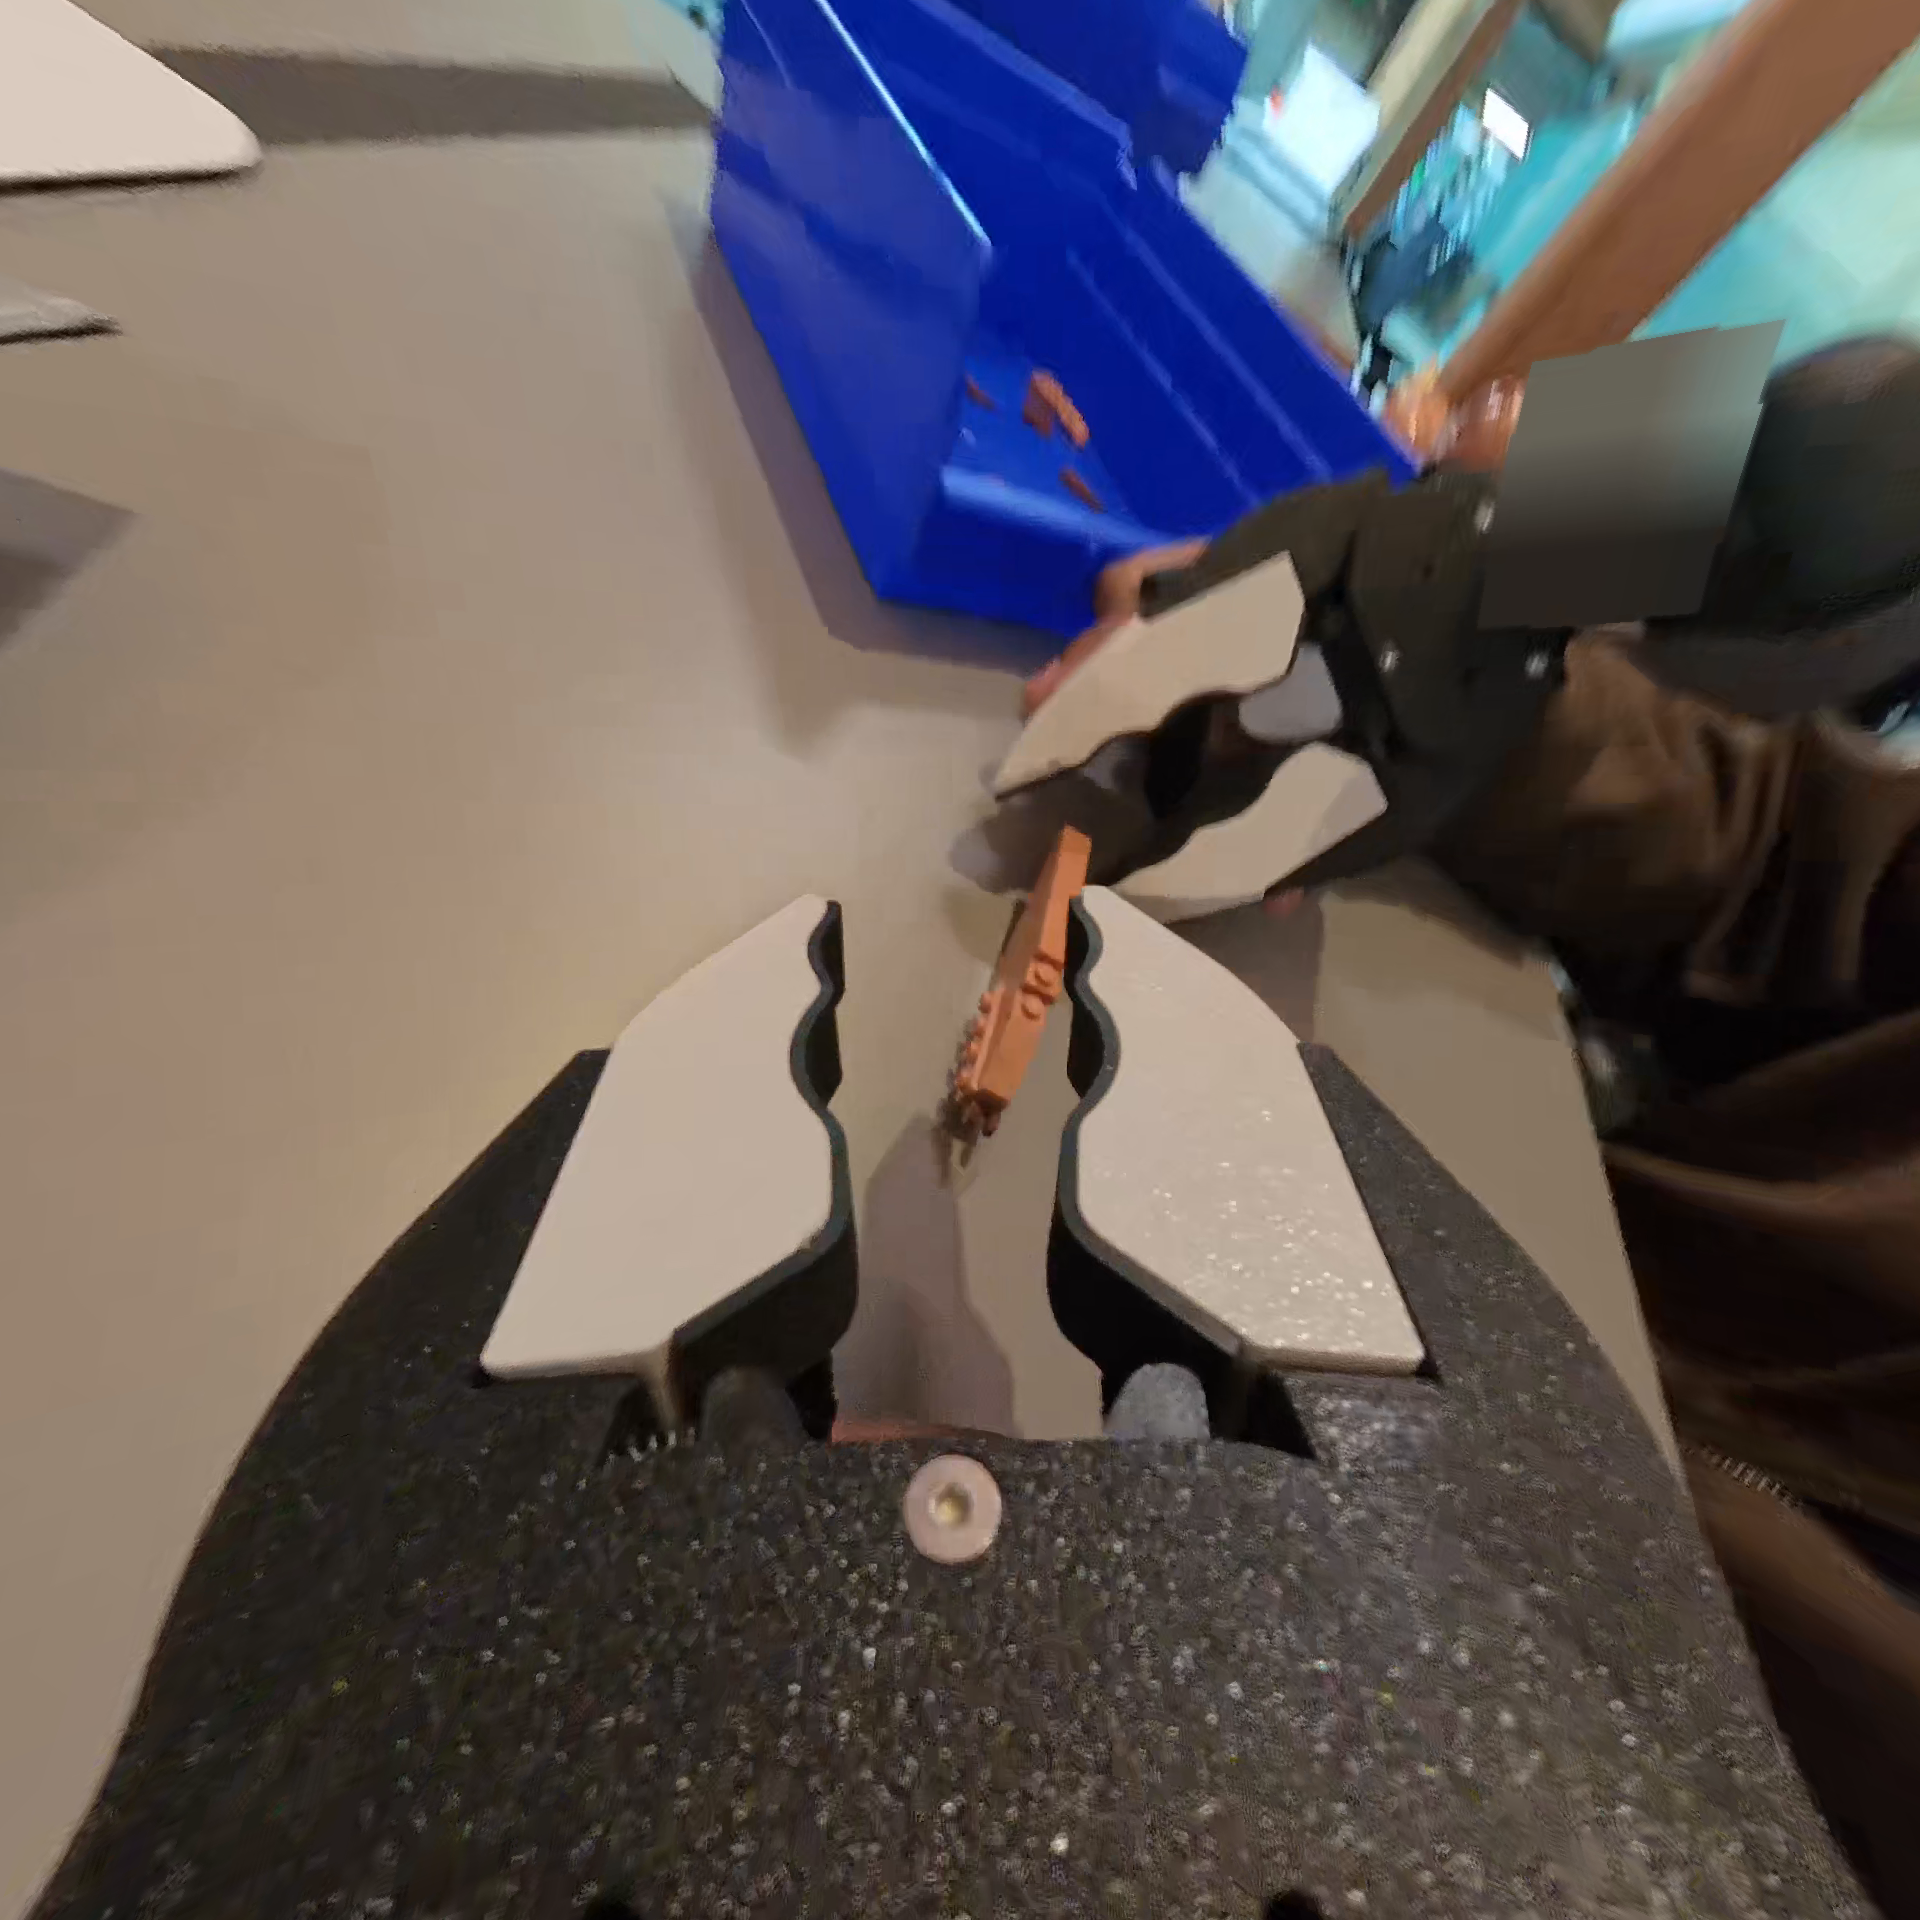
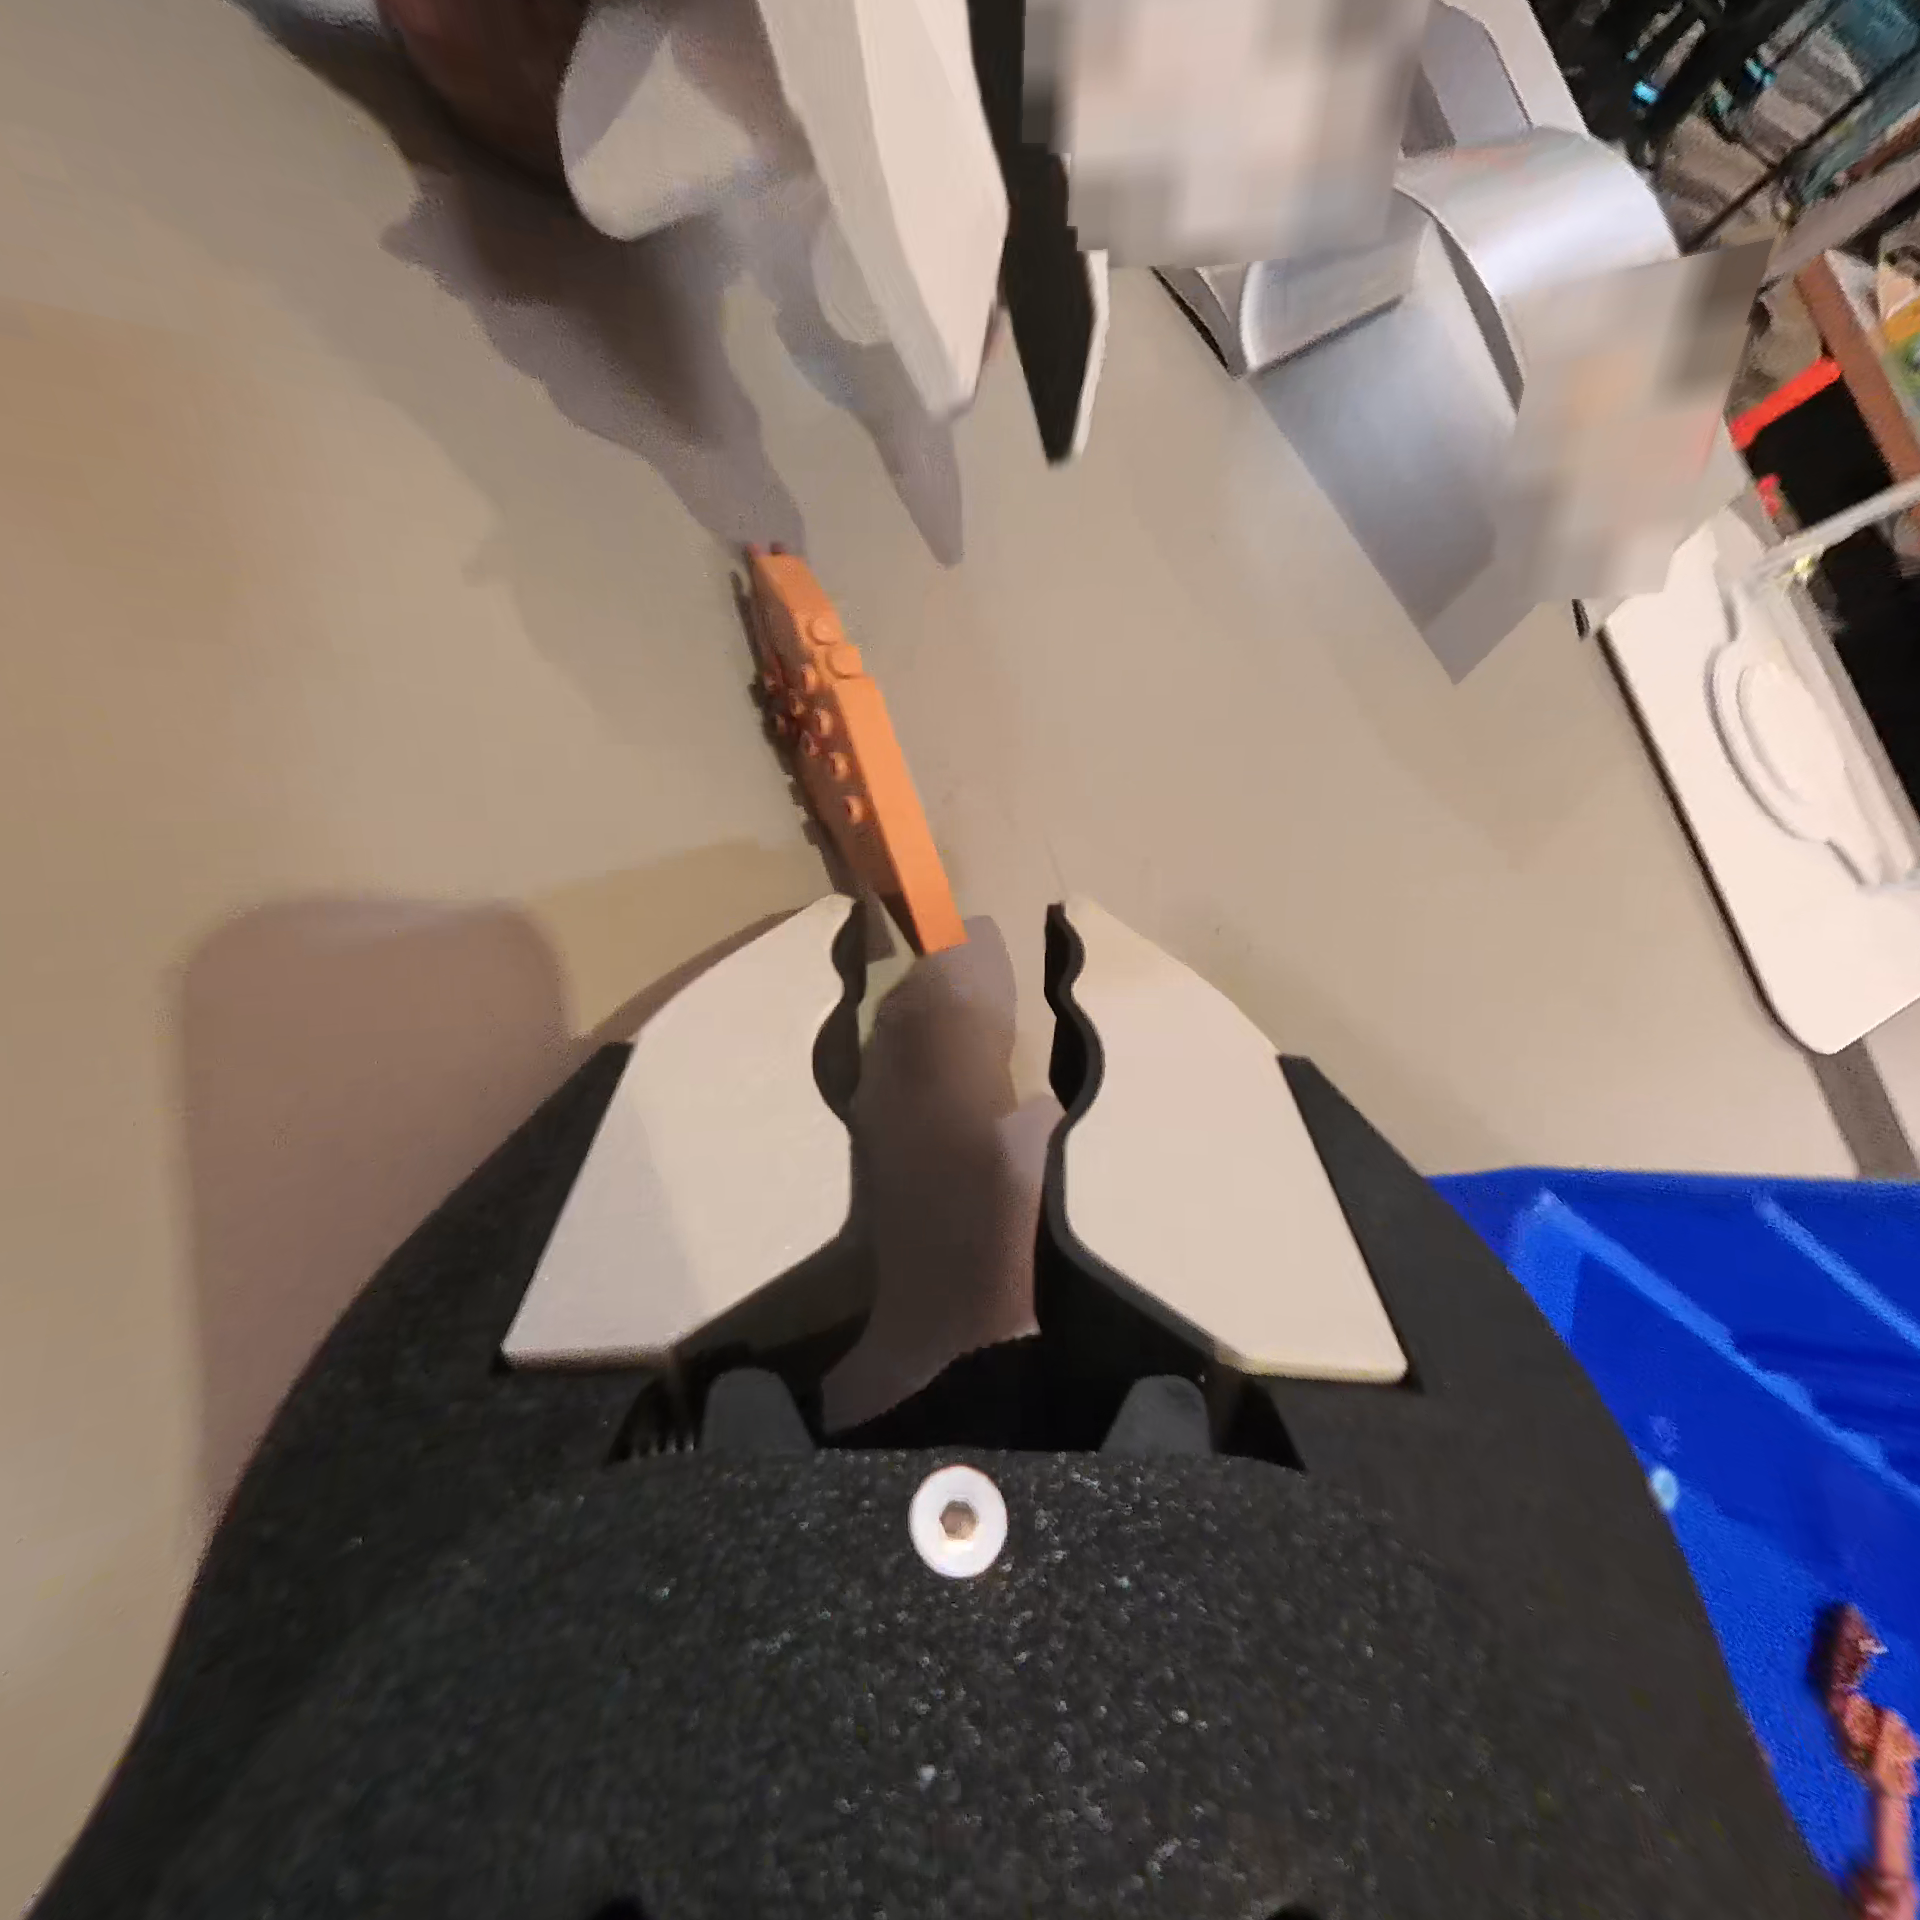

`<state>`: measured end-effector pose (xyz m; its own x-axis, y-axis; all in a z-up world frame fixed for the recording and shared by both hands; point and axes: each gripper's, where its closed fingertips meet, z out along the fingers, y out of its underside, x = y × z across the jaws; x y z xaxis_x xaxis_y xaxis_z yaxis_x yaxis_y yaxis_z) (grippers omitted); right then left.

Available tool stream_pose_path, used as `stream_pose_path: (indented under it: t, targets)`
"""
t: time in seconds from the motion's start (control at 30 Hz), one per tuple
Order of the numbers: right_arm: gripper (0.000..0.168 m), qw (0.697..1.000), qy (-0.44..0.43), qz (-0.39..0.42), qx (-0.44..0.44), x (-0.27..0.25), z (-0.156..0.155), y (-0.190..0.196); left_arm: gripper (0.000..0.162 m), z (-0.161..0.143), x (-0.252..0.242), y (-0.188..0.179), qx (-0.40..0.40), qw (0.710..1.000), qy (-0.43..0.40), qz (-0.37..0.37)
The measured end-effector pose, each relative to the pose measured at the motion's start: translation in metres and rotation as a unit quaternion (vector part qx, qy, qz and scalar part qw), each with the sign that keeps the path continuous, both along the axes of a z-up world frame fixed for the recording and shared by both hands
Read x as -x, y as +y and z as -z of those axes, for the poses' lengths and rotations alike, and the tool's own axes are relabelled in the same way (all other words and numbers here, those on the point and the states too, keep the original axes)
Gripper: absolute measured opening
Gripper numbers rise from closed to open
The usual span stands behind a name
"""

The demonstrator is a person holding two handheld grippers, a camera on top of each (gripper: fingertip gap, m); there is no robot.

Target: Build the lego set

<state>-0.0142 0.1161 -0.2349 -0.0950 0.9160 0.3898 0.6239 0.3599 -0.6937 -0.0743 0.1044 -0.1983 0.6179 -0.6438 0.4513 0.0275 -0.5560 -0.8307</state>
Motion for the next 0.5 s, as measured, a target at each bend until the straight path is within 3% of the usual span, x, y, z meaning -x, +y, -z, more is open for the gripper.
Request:
stream_pose_path:
  t: [0.2, 0.5]
  targets:
    - [0.034, 0.998, 0.018, 0.035, 0.055, -0.002, -0.001, 0.006, 0.027, -0.019, 0.04, 0.021, 0.018, 0.986, -0.13, -0.101]
    - [0.034, 0.996, 0.037, 0.036, 0.068, -0.003, -0.006, 0.006, 0.026, -0.027, 0.077, 0.035, 0.0, 0.968, -0.17, -0.185]
